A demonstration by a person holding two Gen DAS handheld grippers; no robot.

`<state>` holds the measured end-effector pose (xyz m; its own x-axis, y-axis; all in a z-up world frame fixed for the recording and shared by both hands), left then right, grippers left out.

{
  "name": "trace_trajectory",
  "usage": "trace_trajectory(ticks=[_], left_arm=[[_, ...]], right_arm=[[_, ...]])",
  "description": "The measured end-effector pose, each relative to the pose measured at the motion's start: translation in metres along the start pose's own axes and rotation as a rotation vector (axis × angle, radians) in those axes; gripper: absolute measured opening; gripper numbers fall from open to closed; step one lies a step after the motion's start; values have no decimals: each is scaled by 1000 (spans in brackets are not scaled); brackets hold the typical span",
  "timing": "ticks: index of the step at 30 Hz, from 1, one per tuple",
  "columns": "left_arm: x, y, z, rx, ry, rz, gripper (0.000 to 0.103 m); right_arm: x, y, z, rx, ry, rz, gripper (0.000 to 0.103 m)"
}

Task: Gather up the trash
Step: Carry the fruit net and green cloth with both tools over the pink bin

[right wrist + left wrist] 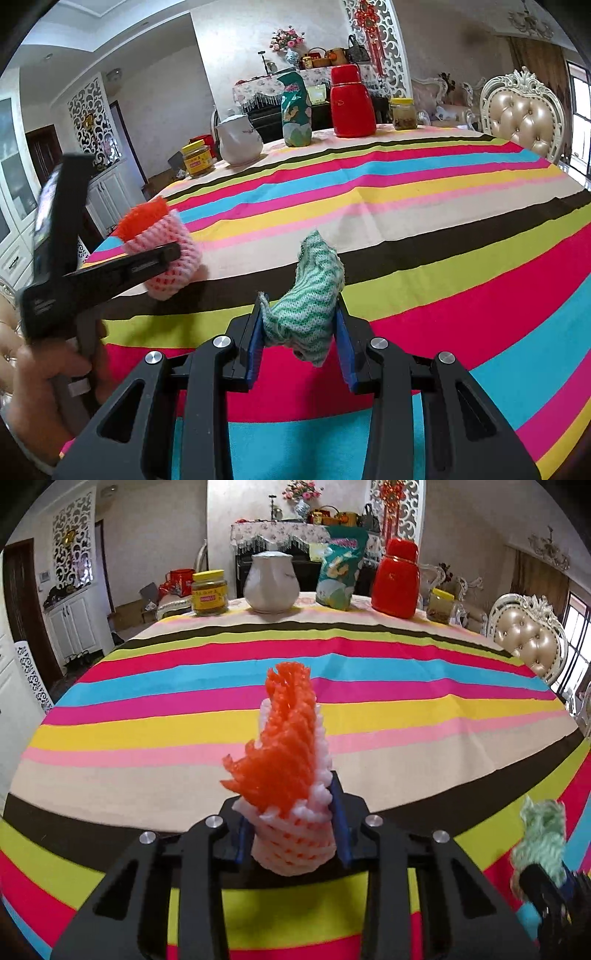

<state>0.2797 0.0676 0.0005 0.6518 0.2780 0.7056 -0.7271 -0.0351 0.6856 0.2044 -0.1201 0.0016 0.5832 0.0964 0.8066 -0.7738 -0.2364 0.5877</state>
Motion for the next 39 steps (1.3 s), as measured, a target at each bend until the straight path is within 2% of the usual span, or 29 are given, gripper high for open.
trace_trajectory(ticks=[11, 19, 23, 25, 28, 31, 39], left_arm=[[-35, 85, -29, -15, -30, 100, 34], [-69, 151, -43, -21, -49, 170, 34], [-89, 174, -42, -28, -58, 192, 34], [-98, 184, -41, -39, -59, 191, 34], [-110, 194, -38, -48, -67, 189, 34], [-121, 202, -31, -50, -93, 195, 34], [-154, 227, 3, -117, -152, 198, 34]], right_arm=[[2, 2, -9, -14, 60, 15, 36], [-1, 9, -29, -65, 160, 27, 36], [-1, 7, -25, -36, 138, 16, 36], [-3, 11, -20, -65, 148, 7, 36], [-5, 27, -16, -47, 161, 5, 36], [-12, 46, -13, 13, 139, -23, 36], [-37, 115, 6, 42, 159, -23, 36]])
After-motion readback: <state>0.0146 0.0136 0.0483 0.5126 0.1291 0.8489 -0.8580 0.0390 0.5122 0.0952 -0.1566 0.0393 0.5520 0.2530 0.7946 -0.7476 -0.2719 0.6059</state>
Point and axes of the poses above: each gripper's, at about its wrist camera, not at the fingertips, and y roughly against the way its jaws point, z to its right, x to its top, the point moved 5 cm from there along -y, roughly the way its jaws point, and after that the axes turned 11 degrees about y, right-handed, at the moved point
